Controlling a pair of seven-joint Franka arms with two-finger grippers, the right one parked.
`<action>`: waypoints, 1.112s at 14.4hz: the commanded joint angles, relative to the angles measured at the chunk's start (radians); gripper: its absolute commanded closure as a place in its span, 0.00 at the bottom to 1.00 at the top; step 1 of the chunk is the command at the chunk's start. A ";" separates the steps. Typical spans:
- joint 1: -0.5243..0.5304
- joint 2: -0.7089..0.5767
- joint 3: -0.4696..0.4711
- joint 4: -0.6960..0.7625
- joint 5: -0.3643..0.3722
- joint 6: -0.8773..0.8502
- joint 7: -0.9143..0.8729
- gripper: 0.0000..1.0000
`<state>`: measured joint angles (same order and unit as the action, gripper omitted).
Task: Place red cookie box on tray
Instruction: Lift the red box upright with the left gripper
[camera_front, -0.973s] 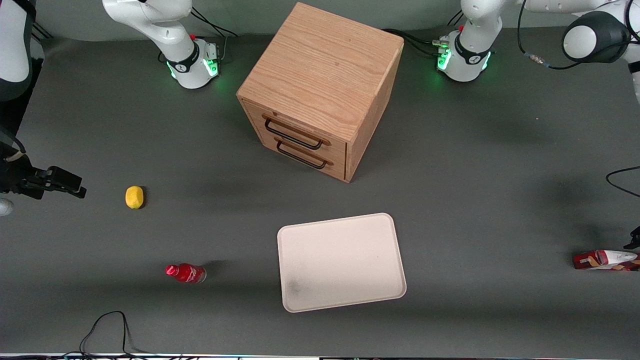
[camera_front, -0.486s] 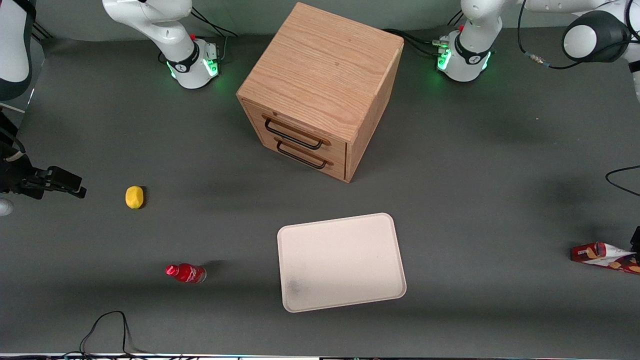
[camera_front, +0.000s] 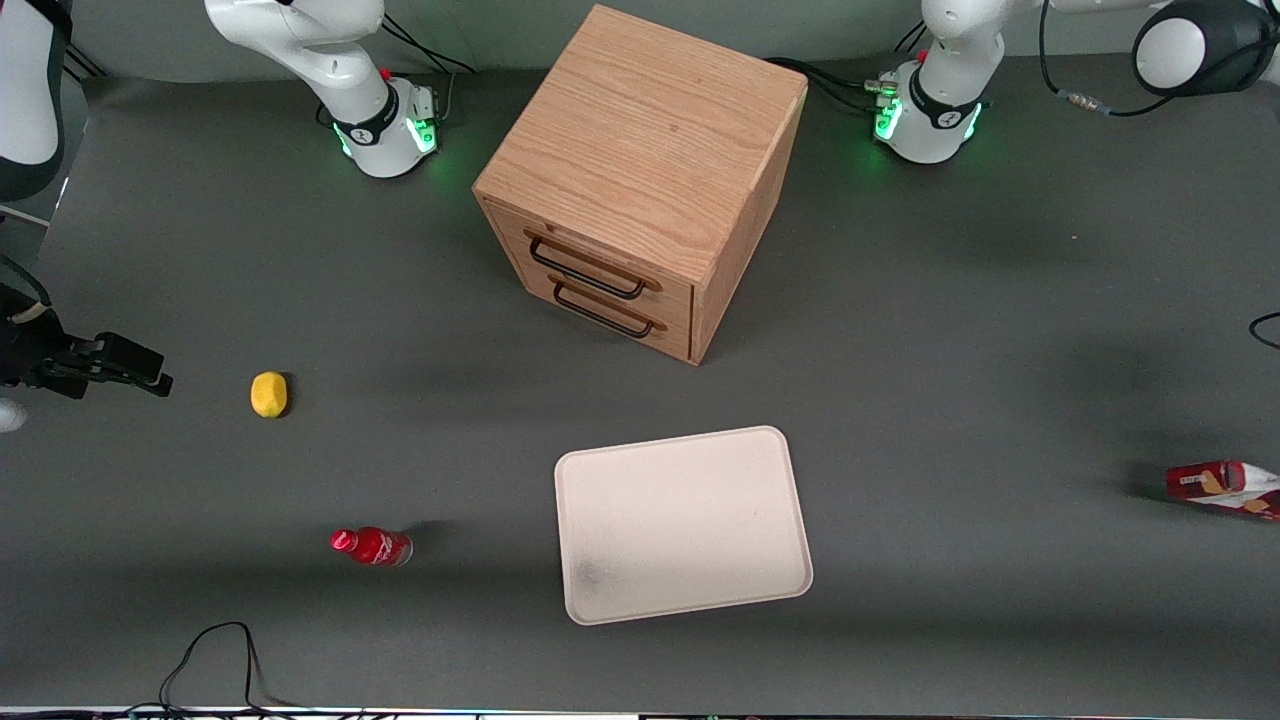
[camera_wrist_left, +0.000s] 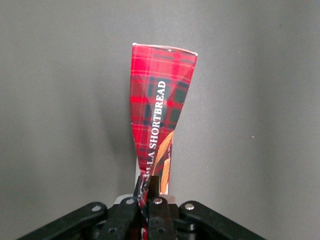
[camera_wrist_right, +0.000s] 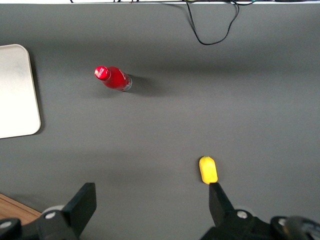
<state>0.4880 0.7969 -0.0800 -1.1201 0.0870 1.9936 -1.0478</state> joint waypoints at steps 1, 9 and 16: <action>0.004 -0.103 0.002 -0.017 -0.009 -0.088 0.009 1.00; 0.023 -0.343 0.005 -0.010 0.002 -0.297 0.022 1.00; 0.004 -0.438 0.003 -0.059 0.016 -0.340 0.066 1.00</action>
<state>0.5066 0.4210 -0.0797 -1.1178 0.0904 1.6588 -1.0273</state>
